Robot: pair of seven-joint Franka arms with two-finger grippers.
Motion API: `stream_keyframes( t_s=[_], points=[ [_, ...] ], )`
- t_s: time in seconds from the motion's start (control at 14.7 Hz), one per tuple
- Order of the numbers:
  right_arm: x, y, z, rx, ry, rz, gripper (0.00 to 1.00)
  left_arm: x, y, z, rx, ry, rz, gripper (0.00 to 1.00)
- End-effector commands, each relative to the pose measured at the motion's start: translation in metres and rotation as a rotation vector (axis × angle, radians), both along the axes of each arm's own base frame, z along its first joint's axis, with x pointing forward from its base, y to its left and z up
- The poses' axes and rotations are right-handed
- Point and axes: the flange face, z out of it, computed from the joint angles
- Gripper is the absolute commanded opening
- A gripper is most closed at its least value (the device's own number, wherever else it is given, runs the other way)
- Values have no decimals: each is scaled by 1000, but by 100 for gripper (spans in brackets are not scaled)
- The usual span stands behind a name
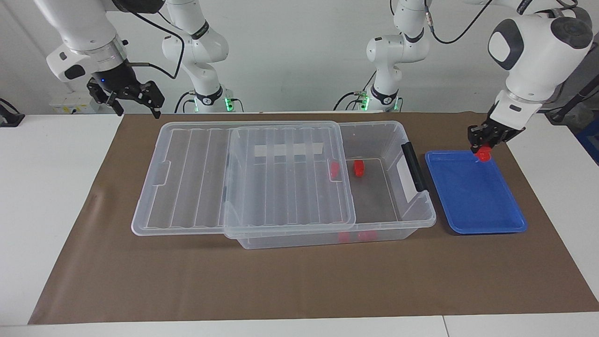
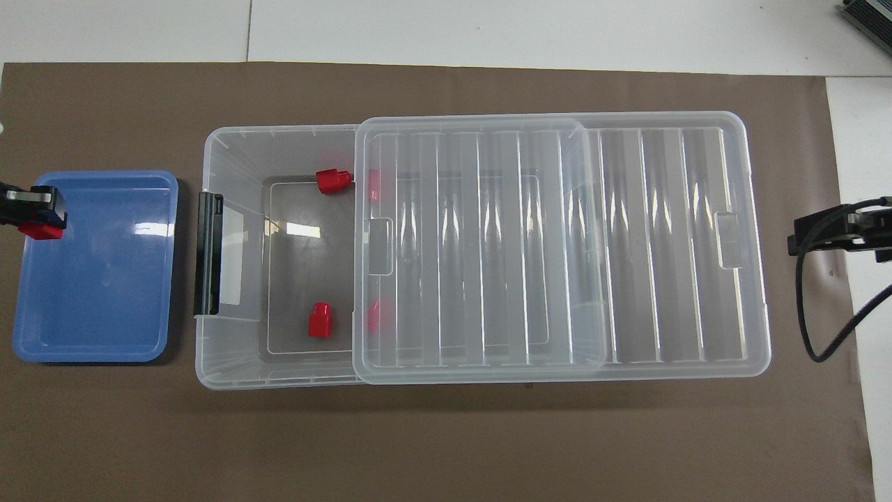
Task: Place red block in blue tray from box
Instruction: 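Lift the red block out and carry it over the blue tray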
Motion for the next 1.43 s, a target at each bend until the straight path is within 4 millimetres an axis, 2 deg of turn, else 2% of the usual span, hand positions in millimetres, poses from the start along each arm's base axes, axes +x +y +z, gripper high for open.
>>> stream_keyframes(
  t_s=[0.0, 0.14, 0.34, 0.61, 0.89, 1.02, 1.09, 1.16, 1.29, 1.36],
  points=[
    [-10, 0, 4, 16, -7, -15, 100, -14, 20, -24, -17, -31, -51, 4],
    [-10, -1, 3, 16, -6, -15, 100, -18, 25, -51, -16, -32, -123, 4],
    [-9, -1, 1, 16, -12, -15, 100, -18, 34, -80, -12, -58, -125, 4],
    [-10, 0, -2, 15, -4, -23, 100, -23, 68, -110, -7, -73, -118, 4],
    [-13, -5, -7, 15, -11, -33, 100, -17, 74, -128, -24, -97, -89, 4],
    [-12, -7, -9, 15, -14, -36, 99, -13, 68, -151, -70, -117, -50, 4],
    [-12, -11, -9, 15, -14, -44, 94, -13, 66, -164, -71, -122, -45, 4],
    [-11, -11, -11, 15, -18, -41, 79, -13, 68, -177, -70, -122, -41, 4],
    [-8, -14, -18, 15, -34, -40, 75, -13, 75, -192, -69, -114, -40, 4],
    [-7, -16, -19, 15, -43, -44, 63, -13, 77, -196, -69, -111, -42, 4]
  ],
)
